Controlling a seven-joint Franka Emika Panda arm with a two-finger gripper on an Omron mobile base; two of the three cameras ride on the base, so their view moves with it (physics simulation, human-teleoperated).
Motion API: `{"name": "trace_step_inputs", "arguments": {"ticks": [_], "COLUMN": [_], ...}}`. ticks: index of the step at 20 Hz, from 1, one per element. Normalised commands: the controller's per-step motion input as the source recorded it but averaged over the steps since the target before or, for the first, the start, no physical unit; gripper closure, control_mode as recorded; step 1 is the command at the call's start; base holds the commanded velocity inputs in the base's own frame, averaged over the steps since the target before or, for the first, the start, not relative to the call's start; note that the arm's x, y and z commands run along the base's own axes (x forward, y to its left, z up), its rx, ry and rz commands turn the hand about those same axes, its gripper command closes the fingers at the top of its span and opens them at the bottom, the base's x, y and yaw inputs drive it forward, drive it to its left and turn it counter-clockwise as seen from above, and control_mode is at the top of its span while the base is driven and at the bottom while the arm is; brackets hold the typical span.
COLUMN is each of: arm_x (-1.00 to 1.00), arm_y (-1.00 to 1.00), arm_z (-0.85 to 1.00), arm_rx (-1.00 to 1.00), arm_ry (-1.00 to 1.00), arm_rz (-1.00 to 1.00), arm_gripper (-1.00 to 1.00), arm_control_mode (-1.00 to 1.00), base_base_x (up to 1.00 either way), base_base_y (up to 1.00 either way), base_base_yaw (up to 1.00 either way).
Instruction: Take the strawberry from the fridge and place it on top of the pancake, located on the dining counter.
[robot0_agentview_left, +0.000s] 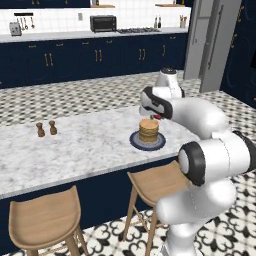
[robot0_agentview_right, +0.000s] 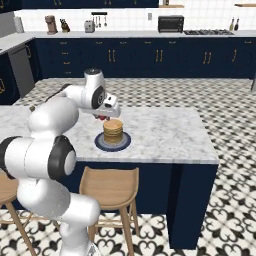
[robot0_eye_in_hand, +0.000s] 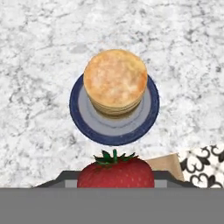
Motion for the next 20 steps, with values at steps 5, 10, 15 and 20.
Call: {"name": "trace_step_inputs", "arguments": {"ticks": [5, 10, 15, 20], "arm_x": [1.00, 0.82, 0.44, -0.51], "arm_y": [-0.15, 0.08, 0.03, 0.01], "arm_z": [-0.71, -0.27, -0.05, -0.05], "arm_rx": [0.02, 0.00, 0.00, 0.00], "arm_ry": [0.00, 0.01, 0.11, 0.05], "arm_rz": [0.00, 0.02, 0.03, 0.00], "arm_gripper": [1.00, 1.00, 1.00, 1.00], "arm_control_mode": [-1.00, -1.00, -1.00, -1.00], "base_base_x": [0.00, 0.00, 0.00, 0.00], "base_base_y": [0.00, 0.00, 0.00, 0.00], "base_base_yaw": [0.00, 0.00, 0.00, 0.00]}}
